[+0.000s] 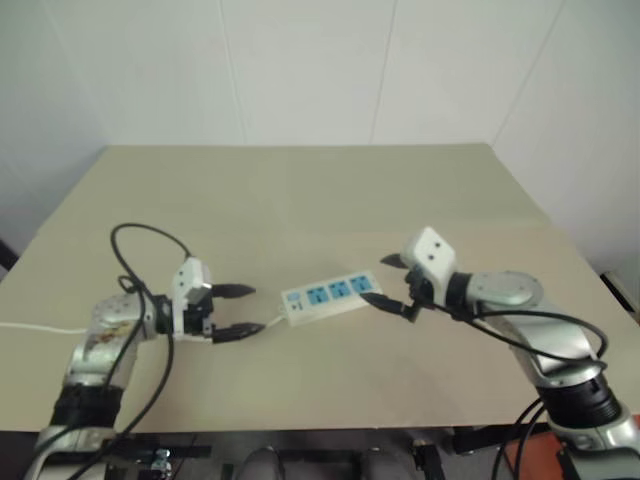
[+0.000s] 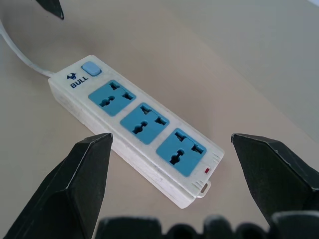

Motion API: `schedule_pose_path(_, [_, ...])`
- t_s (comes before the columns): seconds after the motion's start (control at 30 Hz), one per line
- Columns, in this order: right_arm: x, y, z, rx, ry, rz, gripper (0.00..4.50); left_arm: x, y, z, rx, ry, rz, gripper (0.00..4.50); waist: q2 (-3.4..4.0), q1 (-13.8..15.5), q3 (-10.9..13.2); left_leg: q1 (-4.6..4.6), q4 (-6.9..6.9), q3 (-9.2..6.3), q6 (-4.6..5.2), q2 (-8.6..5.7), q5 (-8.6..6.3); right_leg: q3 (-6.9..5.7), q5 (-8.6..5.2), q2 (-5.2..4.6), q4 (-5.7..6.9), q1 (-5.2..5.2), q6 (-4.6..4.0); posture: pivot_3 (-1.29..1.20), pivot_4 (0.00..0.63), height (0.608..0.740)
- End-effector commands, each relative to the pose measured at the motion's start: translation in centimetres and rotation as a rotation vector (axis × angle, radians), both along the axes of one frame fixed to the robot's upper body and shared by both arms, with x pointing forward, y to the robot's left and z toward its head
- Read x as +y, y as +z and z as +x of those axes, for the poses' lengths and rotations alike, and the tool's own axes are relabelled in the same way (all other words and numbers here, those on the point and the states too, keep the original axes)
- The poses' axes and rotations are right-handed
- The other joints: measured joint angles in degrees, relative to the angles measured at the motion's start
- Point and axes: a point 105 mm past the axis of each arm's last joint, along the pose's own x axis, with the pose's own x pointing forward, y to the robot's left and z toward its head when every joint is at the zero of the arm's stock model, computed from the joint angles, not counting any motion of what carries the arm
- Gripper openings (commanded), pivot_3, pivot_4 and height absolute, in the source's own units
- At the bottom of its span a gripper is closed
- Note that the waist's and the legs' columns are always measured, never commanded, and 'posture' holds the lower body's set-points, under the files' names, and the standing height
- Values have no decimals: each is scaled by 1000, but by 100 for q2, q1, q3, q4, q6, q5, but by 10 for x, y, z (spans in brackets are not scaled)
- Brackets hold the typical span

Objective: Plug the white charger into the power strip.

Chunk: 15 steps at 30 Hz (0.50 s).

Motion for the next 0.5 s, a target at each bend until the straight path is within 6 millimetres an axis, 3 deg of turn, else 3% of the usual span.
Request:
schedule_pose_path(0.03, [-4, 22, -1, -91, -10, 7, 4500, -1, 14, 9, -97, -33, -85, 4488, 0, 1, 0, 0, 1, 0, 0, 0, 0, 0, 0, 0, 0, 0, 0, 0, 150, 740])
schedule_pose_path(0.3, [-9, 27, -5, -103, -25, -4, 4500, -20, -3, 39, -170, -44, -205, 4488, -1, -1, 0, -10, 3, -1, 1, -3, 0, -1, 0, 0, -2, -2, 2, 0, 150, 740])
schedule_pose_path(0.5, [-14, 29, -9, -103, -46, -15, 4500, -38, -21, 43, -140, -91, -207, 4488, -1, -16, 0, -13, 3, -2, 1, -5, 0, 0, 0, -1, -3, -3, 4, 0, 150, 740])
